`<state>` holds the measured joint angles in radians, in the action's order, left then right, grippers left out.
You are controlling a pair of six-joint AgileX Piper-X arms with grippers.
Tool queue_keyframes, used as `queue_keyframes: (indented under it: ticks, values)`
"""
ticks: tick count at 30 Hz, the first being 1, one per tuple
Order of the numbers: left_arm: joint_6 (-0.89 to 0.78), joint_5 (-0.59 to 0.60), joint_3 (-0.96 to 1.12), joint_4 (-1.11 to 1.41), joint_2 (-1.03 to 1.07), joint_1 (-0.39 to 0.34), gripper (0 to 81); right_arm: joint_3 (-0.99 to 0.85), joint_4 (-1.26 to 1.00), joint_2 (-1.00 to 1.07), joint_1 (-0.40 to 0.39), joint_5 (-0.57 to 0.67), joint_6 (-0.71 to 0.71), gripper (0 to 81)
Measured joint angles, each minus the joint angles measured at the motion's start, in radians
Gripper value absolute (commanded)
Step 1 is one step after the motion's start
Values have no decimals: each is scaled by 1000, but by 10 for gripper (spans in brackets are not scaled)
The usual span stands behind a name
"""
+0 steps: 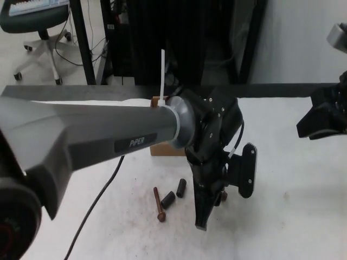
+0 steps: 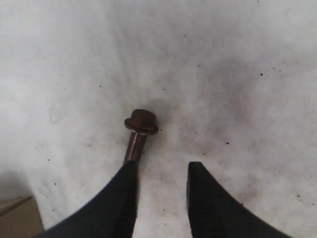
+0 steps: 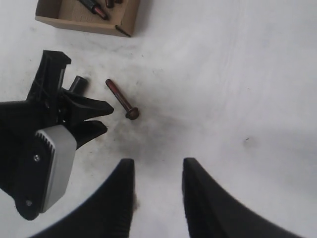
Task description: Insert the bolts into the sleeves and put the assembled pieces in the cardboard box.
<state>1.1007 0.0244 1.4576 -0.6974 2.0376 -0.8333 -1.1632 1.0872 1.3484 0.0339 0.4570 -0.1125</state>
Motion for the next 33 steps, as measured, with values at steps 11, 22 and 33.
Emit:
queue_keyframes:
  ticks: [11,22,33]
  values:
    - [0,0,8,95,45,0,317,0,0,-14,0,0,0,314]
    - [0,-24,12,107,45,3,317,0,2,-14,0,0,0,314]
    - [14,-24,12,106,45,32,310,0,5,-14,0,0,0,314]
